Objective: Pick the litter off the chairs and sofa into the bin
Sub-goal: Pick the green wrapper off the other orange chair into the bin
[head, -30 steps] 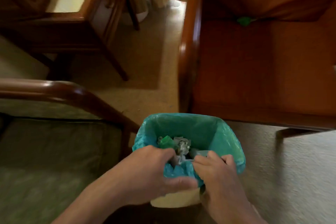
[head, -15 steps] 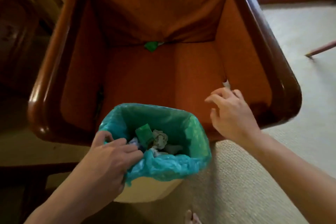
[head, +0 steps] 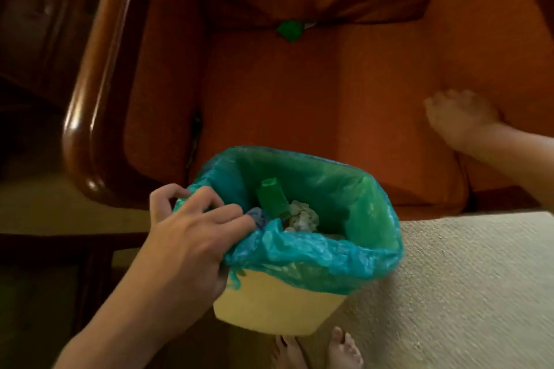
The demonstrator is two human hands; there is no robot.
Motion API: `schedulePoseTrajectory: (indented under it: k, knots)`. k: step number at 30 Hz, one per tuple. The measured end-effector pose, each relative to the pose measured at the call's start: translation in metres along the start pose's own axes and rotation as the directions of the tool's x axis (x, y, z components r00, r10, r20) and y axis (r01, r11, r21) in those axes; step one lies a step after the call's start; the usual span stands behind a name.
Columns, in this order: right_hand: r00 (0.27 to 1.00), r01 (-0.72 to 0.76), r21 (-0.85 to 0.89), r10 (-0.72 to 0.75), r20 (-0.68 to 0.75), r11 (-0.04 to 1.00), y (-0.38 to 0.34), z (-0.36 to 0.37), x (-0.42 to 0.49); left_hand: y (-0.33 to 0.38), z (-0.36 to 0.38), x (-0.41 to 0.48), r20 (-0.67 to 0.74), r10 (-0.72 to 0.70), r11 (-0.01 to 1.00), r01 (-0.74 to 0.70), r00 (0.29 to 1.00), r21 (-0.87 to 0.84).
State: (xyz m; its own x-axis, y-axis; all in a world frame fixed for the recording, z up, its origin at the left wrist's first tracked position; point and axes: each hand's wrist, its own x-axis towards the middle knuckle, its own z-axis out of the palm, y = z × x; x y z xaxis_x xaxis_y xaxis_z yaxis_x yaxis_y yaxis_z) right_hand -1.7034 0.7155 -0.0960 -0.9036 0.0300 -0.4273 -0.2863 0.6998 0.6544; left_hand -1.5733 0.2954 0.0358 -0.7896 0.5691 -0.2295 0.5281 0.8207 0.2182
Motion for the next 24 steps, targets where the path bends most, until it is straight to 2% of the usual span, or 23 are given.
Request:
schedulePoseTrajectory:
  k: [3,5,6,7,9,11,12,13,14,15,17,18,19,20,22,23,24]
  knots:
    - [0.997,0.075,0.068,-0.073,-0.04,0.995,0.011,0.014,0.012,-0.008,0.004,-0.008,-0.003,-0.05,0.997,0.05,0.999,-0.061]
    - [0.998,0.047,0.26,-0.032,-0.061,0.964,0.013,0.008,0.008,-0.016,0.008,-0.014,-0.01,-0.077,0.991,0.075,0.997,-0.111]
    - [0.996,0.024,0.431,0.013,-0.083,0.902,0.011,-0.007,-0.002,-0.019,0.009,-0.016,-0.018,-0.087,0.987,0.084,0.996,-0.135]
    - [0.993,0.039,0.605,0.034,-0.11,0.795,0.006,-0.025,-0.013,-0.023,0.01,-0.018,-0.024,-0.103,0.982,0.098,0.994,-0.16]
    - [0.978,0.127,0.85,0.077,-0.193,0.511,-0.013,-0.074,-0.042,-0.029,0.012,-0.023,-0.033,-0.144,0.967,0.134,0.989,-0.216]
    - [0.949,0.296,0.926,0.037,-0.313,0.235,-0.031,-0.135,-0.073,-0.034,0.012,-0.025,-0.041,-0.177,0.949,0.16,0.983,-0.27]
    - [0.929,0.368,0.919,-0.082,-0.36,0.14,-0.044,-0.171,-0.086,-0.04,0.01,-0.031,-0.04,-0.207,0.937,0.186,0.978,-0.294]
    - [0.895,0.394,0.914,-0.267,-0.357,0.095,-0.054,-0.196,-0.099,-0.041,0.012,-0.03,-0.053,-0.214,0.936,0.189,0.975,-0.298]
    - [0.83,0.399,0.909,-0.468,-0.303,0.12,-0.062,-0.216,-0.109,-0.04,0.015,-0.03,-0.059,-0.222,0.934,0.194,0.973,-0.301]
    - [0.747,0.425,0.886,-0.626,-0.225,0.188,-0.07,-0.231,-0.113,-0.04,0.017,-0.031,-0.057,-0.239,0.927,0.21,0.969,-0.311]
    - [0.627,0.501,0.819,-0.769,-0.121,0.28,-0.084,-0.259,-0.104,-0.045,0.017,-0.033,-0.048,-0.274,0.909,0.242,0.961,-0.338]
    - [0.616,0.494,0.823,-0.781,-0.102,0.282,-0.091,-0.27,-0.093,-0.048,0.019,-0.033,-0.044,-0.285,0.903,0.252,0.958,-0.348]
    - [0.642,0.466,0.843,-0.758,-0.113,0.269,-0.1,-0.279,-0.079,-0.05,0.021,-0.033,-0.044,-0.293,0.901,0.26,0.955,-0.346]
    - [0.699,0.42,0.873,-0.702,-0.137,0.249,-0.109,-0.283,-0.063,-0.052,0.023,-0.034,-0.039,-0.295,0.903,0.265,0.955,-0.339]
    - [0.843,0.349,0.909,-0.501,-0.198,0.227,-0.142,-0.287,-0.021,-0.052,0.025,-0.037,-0.03,-0.297,0.897,0.268,0.954,-0.353]
    - [0.896,0.297,0.932,-0.398,-0.196,0.208,-0.162,-0.288,-0.002,-0.051,0.026,-0.038,-0.026,-0.299,0.889,0.268,0.954,-0.37]
    - [0.932,0.184,0.973,-0.341,-0.127,0.142,-0.183,-0.29,0.011,-0.05,0.027,-0.038,-0.021,-0.298,0.885,0.268,0.954,-0.381]
